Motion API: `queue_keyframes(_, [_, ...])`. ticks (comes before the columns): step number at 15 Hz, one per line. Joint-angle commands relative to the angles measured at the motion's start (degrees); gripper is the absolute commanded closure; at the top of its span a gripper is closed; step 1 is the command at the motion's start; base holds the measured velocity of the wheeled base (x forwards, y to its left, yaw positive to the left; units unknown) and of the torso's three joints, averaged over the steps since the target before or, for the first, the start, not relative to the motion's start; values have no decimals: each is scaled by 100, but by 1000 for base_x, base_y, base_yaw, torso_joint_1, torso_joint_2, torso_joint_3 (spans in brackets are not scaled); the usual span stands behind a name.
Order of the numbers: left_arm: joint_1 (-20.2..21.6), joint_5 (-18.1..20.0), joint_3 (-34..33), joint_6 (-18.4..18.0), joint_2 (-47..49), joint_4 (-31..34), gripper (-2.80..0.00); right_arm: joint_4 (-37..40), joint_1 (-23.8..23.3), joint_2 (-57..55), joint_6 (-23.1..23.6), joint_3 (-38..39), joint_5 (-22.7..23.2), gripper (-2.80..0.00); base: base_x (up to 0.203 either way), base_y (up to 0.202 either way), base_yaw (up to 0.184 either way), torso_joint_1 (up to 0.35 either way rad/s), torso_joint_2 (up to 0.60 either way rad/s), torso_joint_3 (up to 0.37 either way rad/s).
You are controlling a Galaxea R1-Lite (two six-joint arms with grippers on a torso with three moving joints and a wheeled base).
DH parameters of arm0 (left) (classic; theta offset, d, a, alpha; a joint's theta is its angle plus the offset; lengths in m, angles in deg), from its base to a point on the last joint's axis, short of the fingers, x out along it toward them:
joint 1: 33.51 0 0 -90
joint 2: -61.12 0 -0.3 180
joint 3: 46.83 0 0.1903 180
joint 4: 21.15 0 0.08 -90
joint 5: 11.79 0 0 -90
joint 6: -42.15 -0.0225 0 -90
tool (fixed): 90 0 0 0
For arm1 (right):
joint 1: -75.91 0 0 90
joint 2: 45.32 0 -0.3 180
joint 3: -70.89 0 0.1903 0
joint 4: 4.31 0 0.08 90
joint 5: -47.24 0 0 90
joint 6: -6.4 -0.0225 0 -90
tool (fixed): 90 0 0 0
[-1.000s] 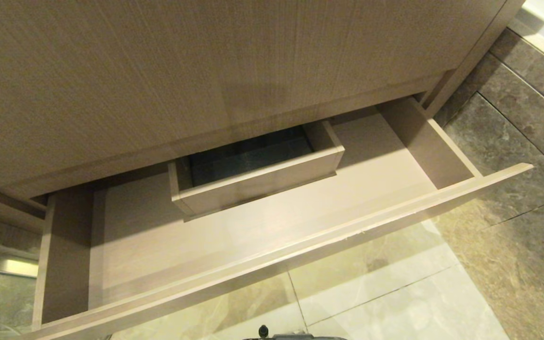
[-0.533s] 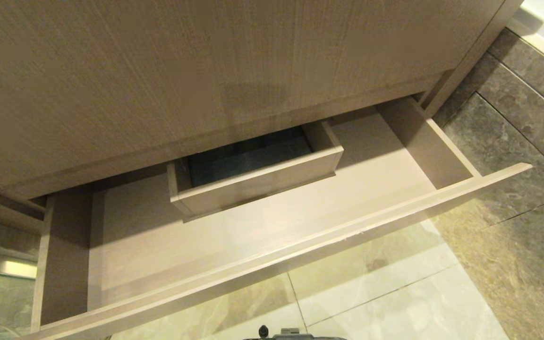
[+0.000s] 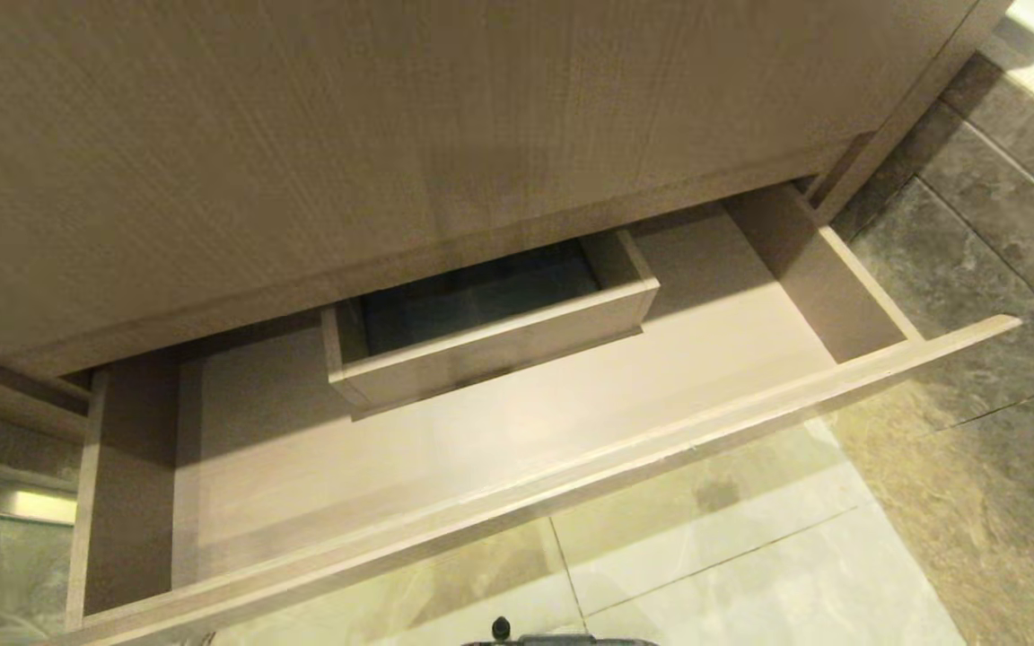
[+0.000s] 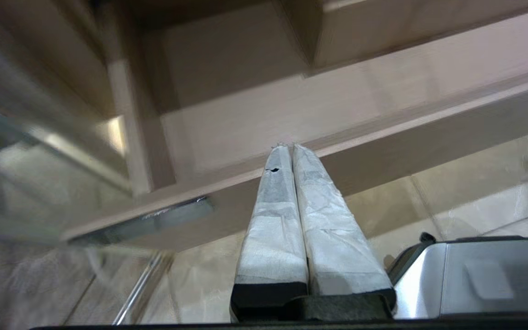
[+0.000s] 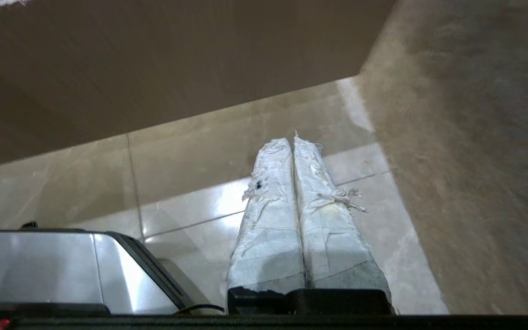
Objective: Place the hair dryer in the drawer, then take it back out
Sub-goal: Pick up the hairdryer
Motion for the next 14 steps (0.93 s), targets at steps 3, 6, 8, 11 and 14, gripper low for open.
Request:
queue_keyframes(3, [5, 0, -5, 3, 0, -2, 0, 2, 4, -1, 14, 0, 4, 0, 1, -3, 148, 254, -172, -183])
queue_keyframes(6, [5, 2, -5, 3, 8, -2, 0, 2, 4, -1, 33, 0, 4, 0, 1, -7, 213, 187, -632, -186])
queue_keyframes(8, [5, 2, -5, 3, 9, -2, 0, 2, 4, -1, 15, 0, 4, 0, 1, -4, 148, 74, -237, -63])
queue_keyframes(11, [5, -6, -5, 3, 3, -2, 0, 2, 4, -1, 33, 0, 4, 0, 0, -2, 26, 17, -50, -23])
queue_keyframes(14, [5, -6, 4, 3, 9, -2, 0, 2, 4, -1, 33, 0, 4, 0, 0, 0, 0, 0, 0, 0])
